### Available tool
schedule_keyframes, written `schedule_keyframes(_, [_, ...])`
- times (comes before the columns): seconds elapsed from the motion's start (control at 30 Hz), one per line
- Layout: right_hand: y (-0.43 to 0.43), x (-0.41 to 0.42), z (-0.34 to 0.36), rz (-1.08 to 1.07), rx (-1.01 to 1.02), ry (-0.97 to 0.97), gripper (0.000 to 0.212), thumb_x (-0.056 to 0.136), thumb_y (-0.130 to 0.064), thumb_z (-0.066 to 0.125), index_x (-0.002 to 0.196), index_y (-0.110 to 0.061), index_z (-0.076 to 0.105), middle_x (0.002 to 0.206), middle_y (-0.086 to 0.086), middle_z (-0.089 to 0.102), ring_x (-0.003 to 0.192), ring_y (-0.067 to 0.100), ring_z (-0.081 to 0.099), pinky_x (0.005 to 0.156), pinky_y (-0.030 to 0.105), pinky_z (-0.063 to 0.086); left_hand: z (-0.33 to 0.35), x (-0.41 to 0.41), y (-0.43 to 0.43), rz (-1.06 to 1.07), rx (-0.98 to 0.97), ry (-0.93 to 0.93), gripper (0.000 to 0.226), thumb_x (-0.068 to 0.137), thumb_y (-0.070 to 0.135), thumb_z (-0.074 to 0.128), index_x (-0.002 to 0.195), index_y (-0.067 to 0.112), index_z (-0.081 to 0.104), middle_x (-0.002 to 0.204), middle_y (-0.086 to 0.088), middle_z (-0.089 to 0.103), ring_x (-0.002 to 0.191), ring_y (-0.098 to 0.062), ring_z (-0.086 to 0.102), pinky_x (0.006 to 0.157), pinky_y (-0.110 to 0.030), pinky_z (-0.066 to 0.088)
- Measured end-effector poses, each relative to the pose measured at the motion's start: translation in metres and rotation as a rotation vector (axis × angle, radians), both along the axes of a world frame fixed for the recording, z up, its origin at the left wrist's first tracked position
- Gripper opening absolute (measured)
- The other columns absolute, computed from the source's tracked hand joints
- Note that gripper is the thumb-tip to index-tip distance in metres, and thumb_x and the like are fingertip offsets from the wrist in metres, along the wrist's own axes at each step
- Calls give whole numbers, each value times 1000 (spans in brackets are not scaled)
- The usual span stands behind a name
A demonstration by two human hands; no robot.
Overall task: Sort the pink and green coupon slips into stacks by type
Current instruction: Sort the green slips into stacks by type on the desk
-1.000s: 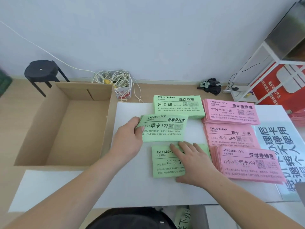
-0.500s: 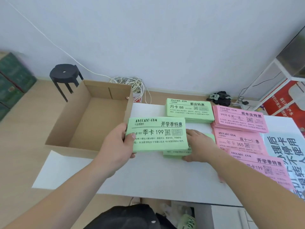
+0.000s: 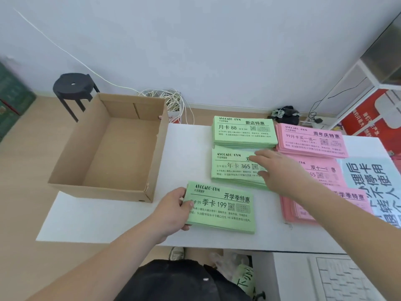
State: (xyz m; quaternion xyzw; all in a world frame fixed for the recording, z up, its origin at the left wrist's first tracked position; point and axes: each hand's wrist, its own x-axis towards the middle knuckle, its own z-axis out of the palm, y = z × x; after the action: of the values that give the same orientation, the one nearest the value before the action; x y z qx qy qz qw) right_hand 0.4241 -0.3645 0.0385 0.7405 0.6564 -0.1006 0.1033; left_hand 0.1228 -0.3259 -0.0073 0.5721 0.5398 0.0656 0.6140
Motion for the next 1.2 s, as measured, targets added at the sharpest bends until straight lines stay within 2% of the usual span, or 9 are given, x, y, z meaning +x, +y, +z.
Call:
schedule_keyframes(0.07, [-16, -19, 4, -63, 6, 144, 52, 100, -34, 60, 150, -35, 45, 151, -14, 45, 135, 15, 47, 104, 36, 47, -9, 9, -3, -41, 0, 20, 14, 107, 19, 48, 113, 24, 60, 107, -1, 70, 96, -20, 68, 66, -32, 63])
schedule_keyframes(0.17, [-43, -52, -9, -112, -193, 321, 74, 81, -61, 74, 147, -38, 48, 149, -17, 42, 133, 12, 48, 107, 37, 46, -27, 20, -5, -102, 156, 122, 21, 102, 24, 57, 123, 26, 56, 102, 2, 70, 89, -18, 69, 72, -42, 63])
schedule_keyframes(0.27, [-65, -74, -34, -77, -263, 246, 88, 70, -68, 76, 147, -40, 45, 153, -13, 32, 138, 14, 35, 103, 40, 48, -35, 19, -5, -178, 350, 230, 67, 93, 36, 69, 150, 28, 34, 116, 4, 63, 98, -16, 63, 85, -34, 53])
schedule_keyframes(0.4, [-79, -82, -44, -42, -185, 146, 71, 86, -57, 63, 150, -40, 38, 161, -7, 22, 146, 16, 25, 101, 36, 48, -34, 6, -17, -397, 424, 231, 102, 77, 46, 79, 158, 38, 18, 129, 14, 39, 113, -8, 53, 98, -26, 47])
schedule_keyframes(0.5, [-81, -78, -47, -25, -176, 131, 63, 93, -54, 57, 151, -37, 39, 162, -4, 25, 148, 18, 26, 104, 36, 45, -34, 9, -23, -571, 559, 351, 95, 85, 43, 73, 160, 28, 17, 134, 9, 33, 118, -11, 46, 100, -24, 44])
schedule_keyframes(0.7, [-81, -61, -46, -62, -168, 92, 55, 94, -49, 57, 146, -36, 42, 158, -6, 29, 145, 17, 29, 97, 33, 50, -26, 35, -22, -691, 696, 475, 49, 98, 34, 55, 143, 21, 38, 125, 3, 47, 111, -17, 49, 87, -31, 49])
schedule_keyframes(0.93, [-77, -49, -40, -111, -179, 140, 65, 86, -61, 63, 143, -37, 46, 152, -10, 35, 138, 15, 38, 97, 35, 50, -19, 44, -23, -853, 814, 581, 43, 103, 40, 46, 141, 21, 39, 126, 1, 55, 111, -22, 55, 86, -35, 48])
schedule_keyframes(1.1, [-50, -10, -6, -411, 34, 244, 71, 81, -66, 70, 142, -35, 51, 141, -11, 49, 132, 14, 46, 107, 40, 45, 3, 54, 9, -609, 748, 431, 54, 95, 61, 51, 135, 25, 44, 121, 3, 60, 109, -20, 60, 87, -35, 51])
schedule_keyframes(1.2, [-25, 24, 4, -527, -88, 144, 101, 69, -70, 78, 152, -33, 36, 146, -1, 50, 136, 24, 44, 107, 45, 46, 9, 72, 41, -460, 639, 363, 66, 91, 53, 65, 144, 22, 40, 134, -4, 58, 123, -25, 56, 97, -34, 46])
